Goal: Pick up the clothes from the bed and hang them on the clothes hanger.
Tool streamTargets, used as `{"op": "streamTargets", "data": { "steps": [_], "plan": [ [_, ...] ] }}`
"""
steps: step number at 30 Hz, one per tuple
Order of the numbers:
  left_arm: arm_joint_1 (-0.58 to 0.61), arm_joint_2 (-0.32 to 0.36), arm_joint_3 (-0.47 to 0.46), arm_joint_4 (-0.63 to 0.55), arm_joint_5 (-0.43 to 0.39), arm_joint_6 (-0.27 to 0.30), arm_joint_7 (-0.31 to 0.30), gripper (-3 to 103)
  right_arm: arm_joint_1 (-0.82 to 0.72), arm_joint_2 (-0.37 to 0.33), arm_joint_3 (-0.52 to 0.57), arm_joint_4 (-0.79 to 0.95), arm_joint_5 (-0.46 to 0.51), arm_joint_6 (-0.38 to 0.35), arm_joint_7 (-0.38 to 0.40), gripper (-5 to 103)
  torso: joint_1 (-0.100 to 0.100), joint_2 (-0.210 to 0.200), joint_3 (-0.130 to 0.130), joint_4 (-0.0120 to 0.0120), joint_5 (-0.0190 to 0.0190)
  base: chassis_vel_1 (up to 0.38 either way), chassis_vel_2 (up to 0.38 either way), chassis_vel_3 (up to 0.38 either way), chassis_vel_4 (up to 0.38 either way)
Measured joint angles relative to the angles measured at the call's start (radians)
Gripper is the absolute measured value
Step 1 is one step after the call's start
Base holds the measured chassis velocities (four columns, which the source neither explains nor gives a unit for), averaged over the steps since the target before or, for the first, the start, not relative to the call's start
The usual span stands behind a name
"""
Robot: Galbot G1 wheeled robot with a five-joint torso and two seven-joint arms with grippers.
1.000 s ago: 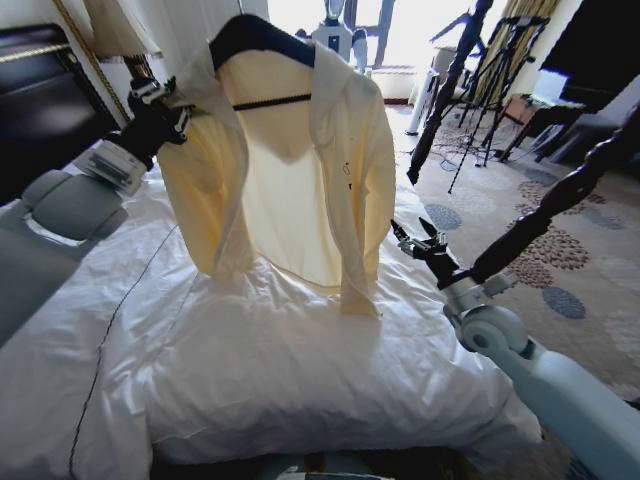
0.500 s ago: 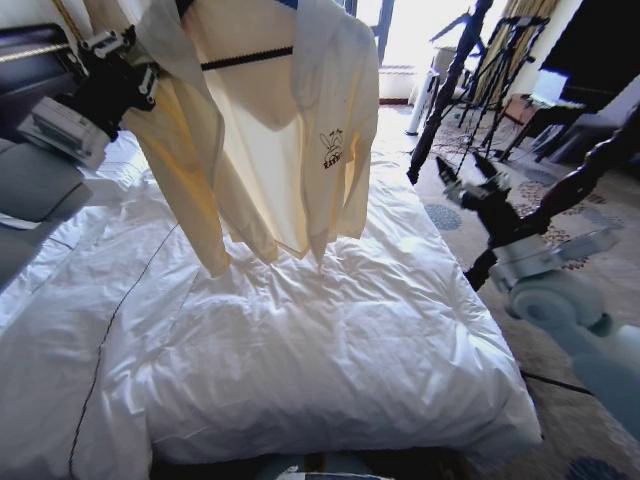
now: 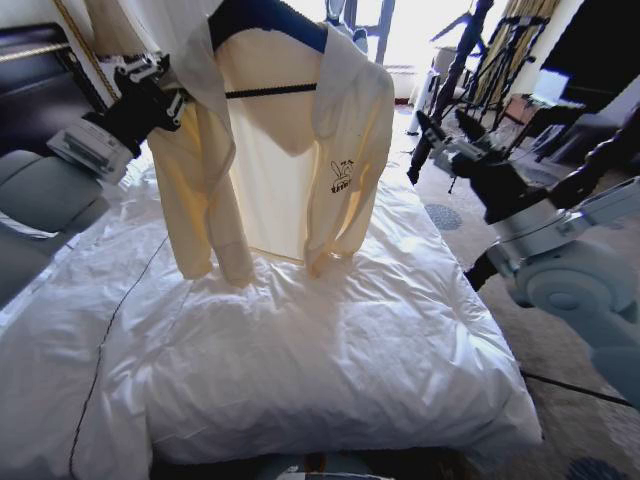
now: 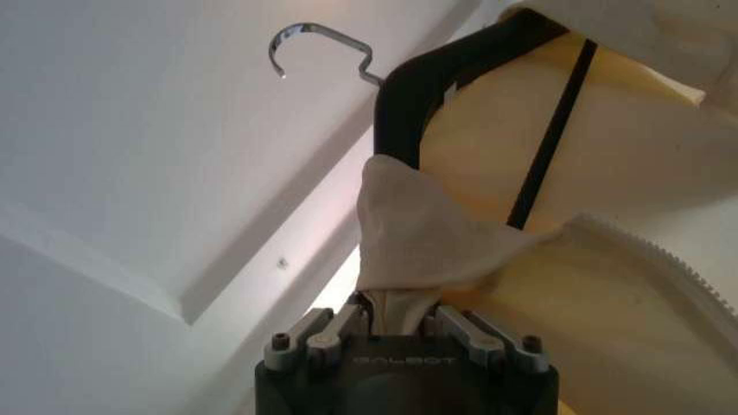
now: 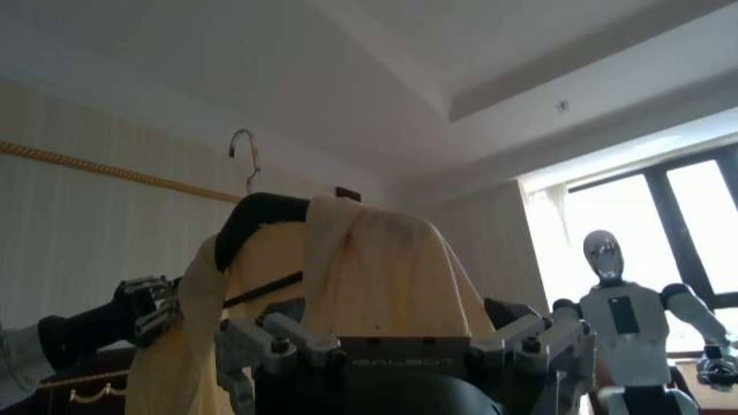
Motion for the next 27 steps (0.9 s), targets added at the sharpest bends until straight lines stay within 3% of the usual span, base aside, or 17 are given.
{"op": "streamTargets", "data": {
  "steps": [3, 6, 8, 9, 14, 22, 27],
  "plan": [
    [-0.094, -0.013, 0.059, 0.018, -0.013, 0.005, 0.006, 19, 0.130, 0.042, -0.120, -0.029, -0.021, -0.003, 0.032, 100, 0.000, 0.000, 0.000, 0.0001, 0.0001, 0.000, 0.000, 0.000, 0.000],
    [-0.105, -0.016, 0.066, 0.020, -0.015, 0.006, 0.006, 19, 0.166, 0.053, -0.148, -0.039, -0.025, -0.003, 0.041, 100, 0.000, 0.000, 0.000, 0.0002, 0.0000, 0.000, 0.000, 0.000, 0.000],
    [-0.136, -0.027, 0.086, 0.020, -0.019, 0.016, 0.006, 19, 0.268, 0.089, -0.230, -0.068, -0.036, -0.003, 0.066, 100, 0.000, 0.000, 0.000, 0.0003, -0.0003, 0.000, 0.000, 0.000, 0.000],
    [-0.189, -0.045, 0.133, 0.019, -0.021, 0.031, 0.007, 19, 0.368, 0.141, -0.316, -0.106, -0.049, -0.003, 0.096, 100, 0.000, 0.000, 0.000, 0.0008, -0.0004, 0.000, 0.000, 0.000, 0.000],
    [-0.311, -0.092, 0.271, 0.038, -0.021, 0.051, 0.003, 19, 0.484, 0.229, -0.420, -0.152, -0.067, -0.003, 0.134, 100, 0.000, 0.000, 0.000, 0.0003, -0.0003, 0.000, 0.000, 0.000, 0.000],
    [-0.369, -0.136, 0.345, 0.072, -0.013, 0.056, 0.000, 19, 0.567, 0.284, -0.460, -0.166, -0.075, -0.002, 0.177, 100, 0.000, 0.000, 0.000, 0.0004, -0.0003, 0.000, 0.000, 0.000, 0.000],
    [-0.369, -0.147, 0.350, 0.083, -0.004, 0.056, 0.000, 19, 0.551, 0.266, -0.436, -0.158, -0.087, -0.016, 0.188, 100, 0.000, 0.000, 0.000, 0.0005, -0.0004, 0.000, 0.000, 0.000, 0.000]
  ]
}}
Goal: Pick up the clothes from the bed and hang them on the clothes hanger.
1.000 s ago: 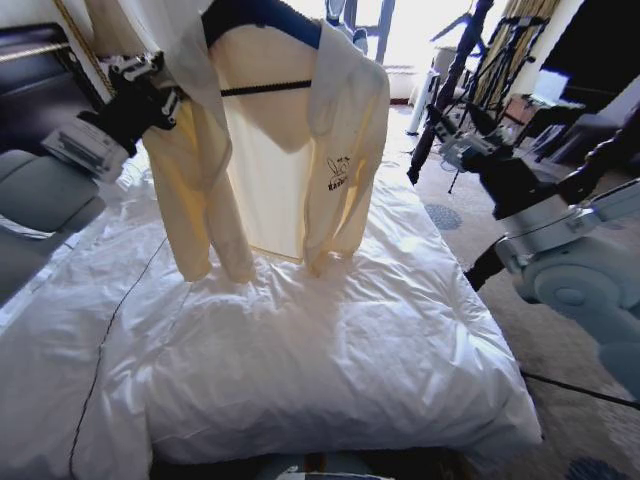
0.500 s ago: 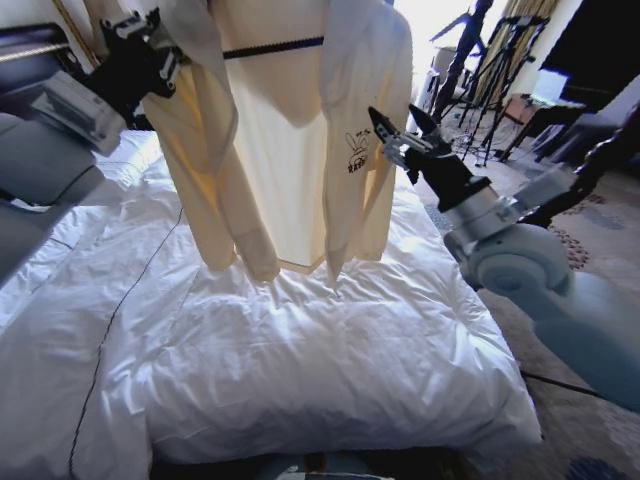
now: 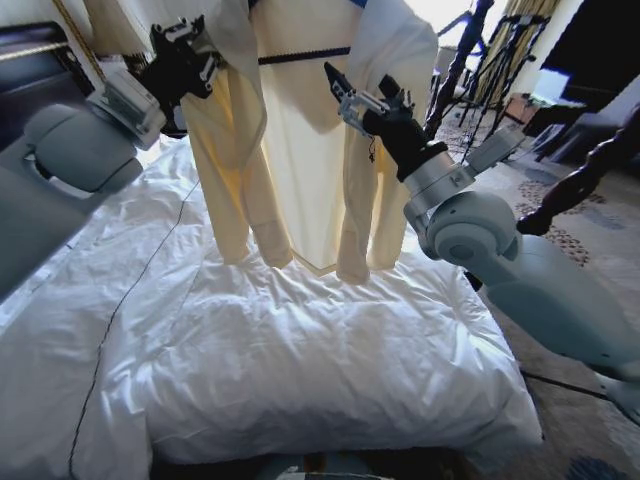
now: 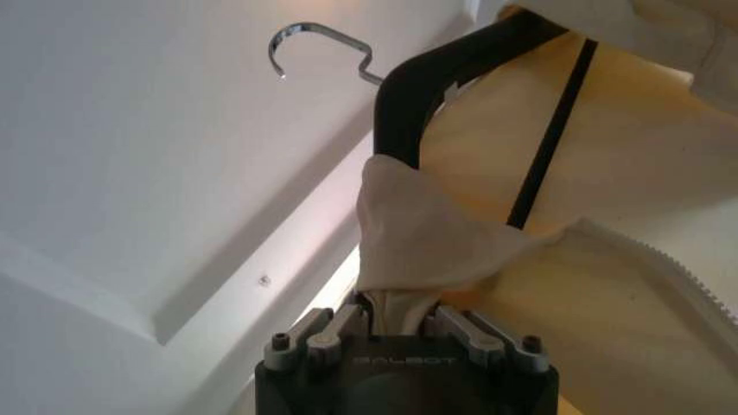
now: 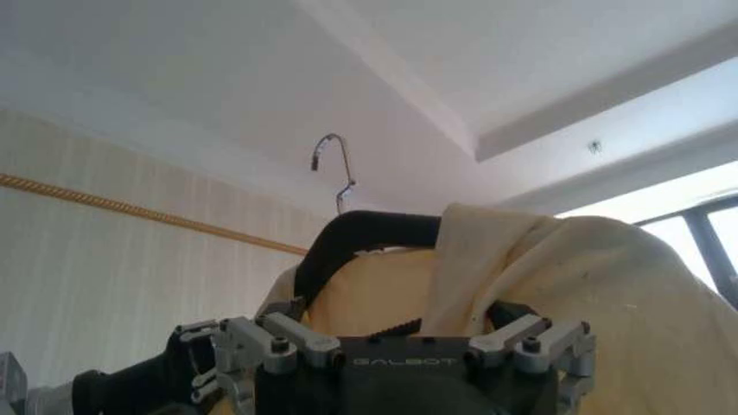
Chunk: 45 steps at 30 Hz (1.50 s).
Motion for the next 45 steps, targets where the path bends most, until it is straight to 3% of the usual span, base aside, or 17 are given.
{"op": "streamTargets", "data": {
  "steps": [3, 5, 11, 21, 23, 27, 33, 35, 37, 40, 41, 44, 45],
  "plan": [
    [-0.001, -0.007, 0.003, 0.008, 0.003, 0.000, 0.000, 19, -0.061, -0.044, 0.048, 0.020, 0.000, -0.016, -0.052, 100, 0.000, 0.000, 0.000, 0.0000, 0.0002, 0.000, 0.000, 0.000, 0.000],
    [-0.006, -0.023, 0.007, 0.030, 0.010, 0.000, 0.000, 19, -0.129, -0.112, 0.097, 0.049, 0.000, -0.035, -0.105, 100, 0.000, 0.000, 0.000, -0.0008, 0.0004, 0.000, 0.000, 0.000, 0.000],
    [-0.015, -0.043, 0.017, 0.052, 0.017, -0.003, 0.000, 19, -0.151, -0.145, 0.138, 0.067, 0.019, -0.026, -0.124, 100, 0.000, 0.000, 0.000, -0.0007, 0.0007, 0.000, 0.000, 0.000, 0.000],
    [-0.036, -0.054, 0.042, 0.052, 0.020, -0.004, 0.000, 19, -0.087, -0.076, 0.097, 0.010, -0.008, -0.005, -0.057, 101, 0.000, 0.000, 0.000, -0.0003, 0.0005, 0.000, 0.000, 0.000, 0.000],
    [-0.038, -0.053, 0.043, 0.052, 0.020, -0.005, 0.000, 19, -0.070, -0.056, 0.078, -0.008, -0.021, -0.014, -0.037, 93, 0.000, 0.000, 0.000, -0.0004, 0.0004, 0.000, 0.000, 0.000, 0.000],
    [-0.038, -0.050, 0.043, 0.048, 0.019, -0.005, 0.000, 19, -0.036, -0.030, 0.051, -0.032, -0.033, -0.017, -0.006, 90, 0.000, 0.000, 0.000, -0.0002, 0.0003, 0.000, 0.000, 0.000, 0.000],
    [-0.041, -0.048, 0.043, 0.039, 0.017, -0.006, 0.000, 19, 0.026, 0.008, 0.016, -0.072, -0.039, -0.021, 0.018, 91, 0.000, 0.000, 0.000, -0.0003, 0.0002, 0.000, 0.000, 0.000, 0.000],
    [-0.047, -0.048, 0.045, 0.033, 0.015, -0.006, 0.000, 19, 0.056, 0.036, -0.005, -0.101, -0.055, -0.025, 0.034, 82, 0.000, 0.000, 0.000, -0.0003, 0.0003, 0.000, 0.000, 0.000, 0.000],
    [-0.048, -0.047, 0.045, 0.032, 0.014, -0.006, 0.000, 19, 0.059, 0.041, -0.008, -0.105, -0.055, -0.025, 0.037, 82, 0.000, 0.000, 0.000, -0.0003, 0.0002, 0.000, 0.000, 0.000, 0.000],
    [-0.054, -0.043, 0.048, 0.026, 0.011, -0.006, 0.001, 19, 0.077, 0.070, -0.022, -0.121, -0.055, -0.028, 0.047, 65, 0.000, 0.000, 0.000, -0.0002, 0.0002, 0.000, 0.000, 0.000, 0.000],
    [-0.054, -0.043, 0.048, 0.026, 0.011, -0.006, 0.001, 19, 0.077, 0.070, -0.022, -0.121, -0.055, -0.028, 0.047, 65, 0.000, 0.000, 0.000, -0.0002, 0.0002, 0.000, 0.000, 0.000, 0.000],
    [-0.056, -0.042, 0.050, 0.023, 0.011, -0.006, 0.001, 19, 0.089, 0.081, -0.028, -0.125, -0.051, -0.029, 0.048, 48, 0.000, 0.000, 0.000, -0.0003, 0.0002, 0.000, 0.000, 0.000, 0.000],
    [-0.056, -0.042, 0.050, 0.023, 0.011, -0.006, 0.001, 19, 0.089, 0.081, -0.028, -0.125, -0.051, -0.029, 0.048, 48, 0.000, 0.000, 0.000, -0.0003, 0.0002, 0.000, 0.000, 0.000, 0.000]
  ]
}}
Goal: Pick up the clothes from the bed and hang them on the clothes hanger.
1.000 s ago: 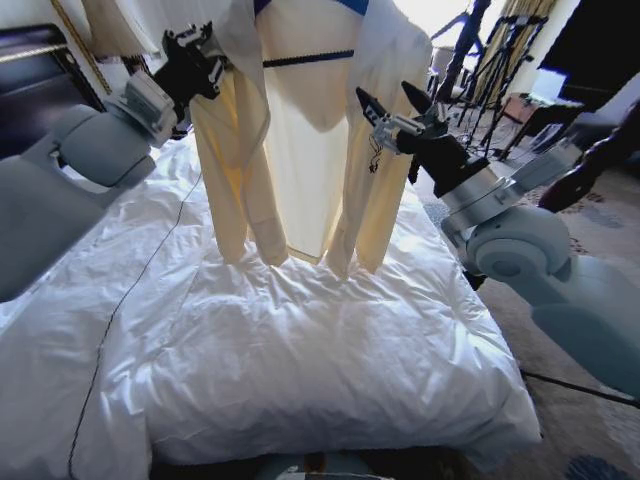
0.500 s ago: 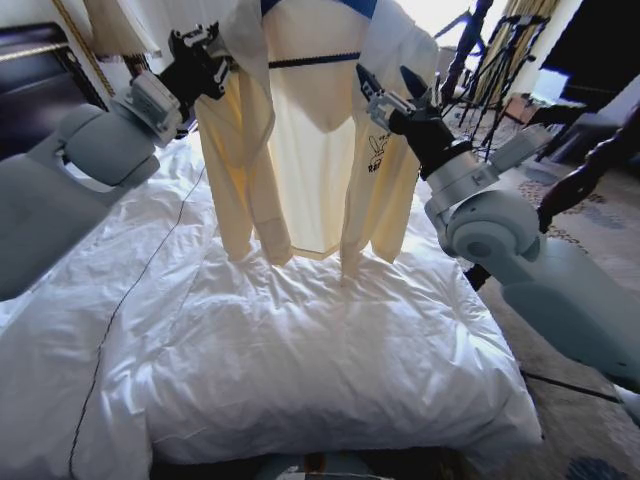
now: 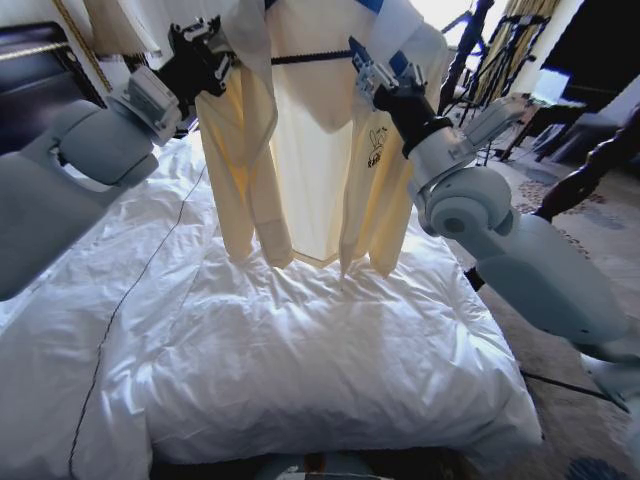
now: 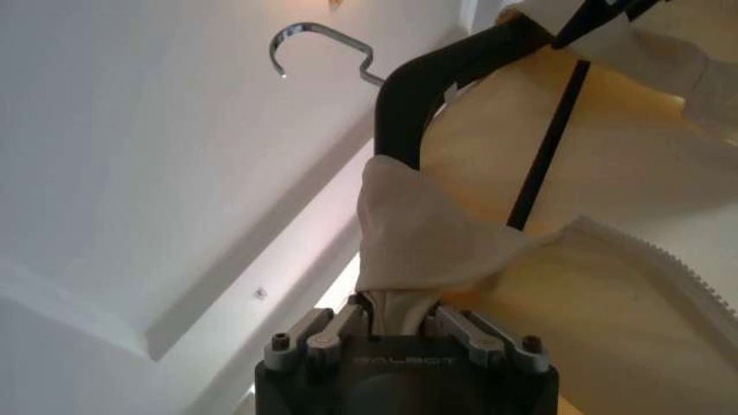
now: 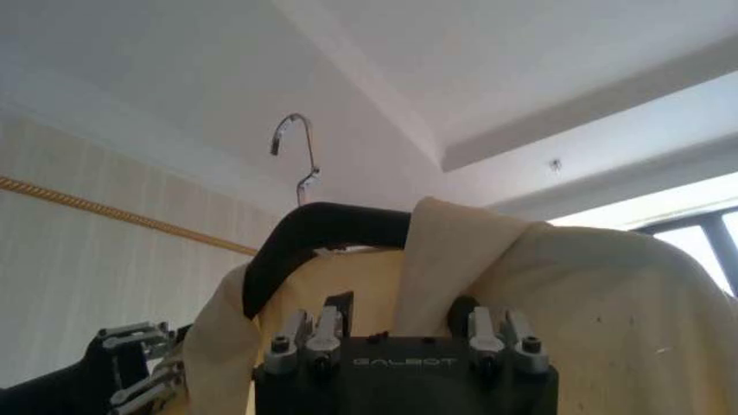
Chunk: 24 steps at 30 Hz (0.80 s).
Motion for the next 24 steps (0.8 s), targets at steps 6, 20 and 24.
{"op": "streamTargets", "data": {
  "steps": [6, 20, 24],
  "plan": [
    [0.000, -0.003, 0.006, -0.007, 0.000, -0.001, 0.000, 19, 0.024, 0.007, -0.007, -0.003, 0.007, -0.001, 0.000, 27, 0.000, 0.000, 0.000, -0.0001, 0.0000, 0.000, 0.000, 0.000, 0.000],
    [-0.019, -0.008, 0.025, -0.009, 0.000, -0.001, 0.001, 19, 0.105, 0.071, -0.077, -0.015, 0.019, -0.005, -0.003, -2, 0.000, 0.000, 0.000, -0.0001, -0.0001, 0.000, 0.000, 0.000, 0.000],
    [-0.019, -0.007, 0.027, -0.015, 0.000, -0.001, 0.001, 19, 0.129, 0.103, -0.105, -0.018, 0.019, -0.008, -0.003, -2, 0.000, 0.000, 0.000, -0.0001, -0.0001, 0.000, 0.000, 0.000, 0.000]
  ]
}}
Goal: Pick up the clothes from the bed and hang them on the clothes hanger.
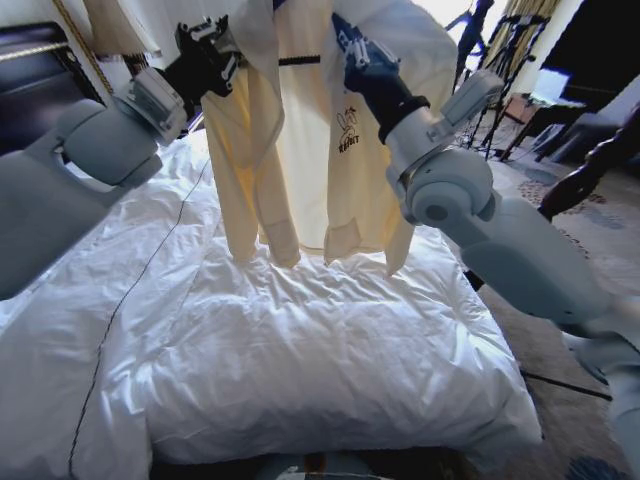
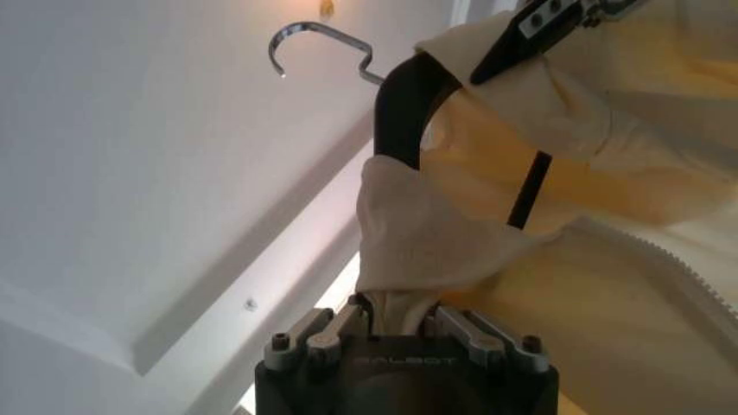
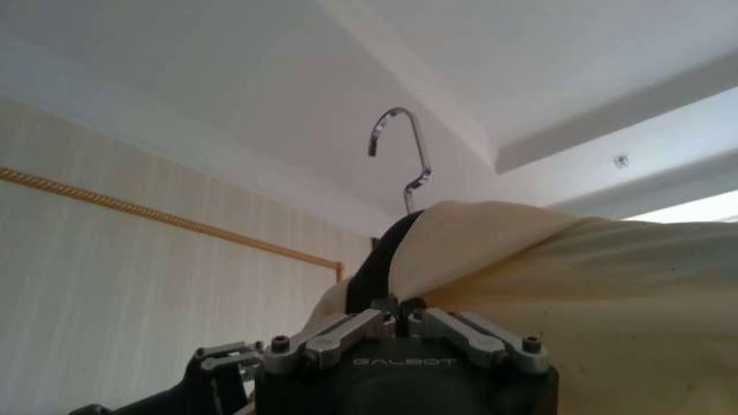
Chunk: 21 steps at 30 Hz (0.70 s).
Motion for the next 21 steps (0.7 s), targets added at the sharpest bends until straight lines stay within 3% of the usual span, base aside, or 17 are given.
{"op": "streamTargets", "data": {
  "steps": [7, 9, 11, 14, 21],
  "plan": [
    [-0.001, 0.003, 0.001, 0.000, 0.000, 0.000, 0.002, 19, -0.006, 0.018, -0.053, 0.026, -0.023, -0.083, 0.028, -1, 0.000, 0.000, 0.000, 0.0002, -0.0002, 0.000, 0.000, 0.000, 0.000],
    [-0.002, 0.005, 0.001, 0.001, 0.000, -0.001, 0.003, 19, -0.026, -0.009, -0.059, 0.052, -0.049, -0.151, 0.029, -3, 0.000, 0.000, 0.000, 0.0002, 0.0000, 0.000, 0.000, 0.000, 0.000],
    [-0.002, 0.005, 0.001, 0.001, 0.000, -0.001, 0.003, 19, -0.030, -0.022, -0.058, 0.060, -0.055, -0.166, 0.025, -2, 0.000, 0.000, 0.000, 0.0001, 0.0002, 0.000, 0.000, 0.000, 0.000],
    [0.000, 0.007, 0.001, 0.001, 0.000, -0.001, 0.003, 19, -0.038, -0.058, -0.052, 0.081, -0.065, -0.180, -0.007, -2, 0.000, 0.000, 0.000, -0.0001, 0.0005, 0.000, 0.000, 0.000, 0.000],
    [0.008, 0.004, -0.005, 0.007, 0.001, -0.004, 0.003, 19, -0.063, -0.159, -0.023, 0.112, -0.082, -0.163, -0.132, 12, 0.000, 0.000, 0.000, 0.0000, 0.0002, 0.000, 0.000, 0.000, 0.000]
  ]
}}
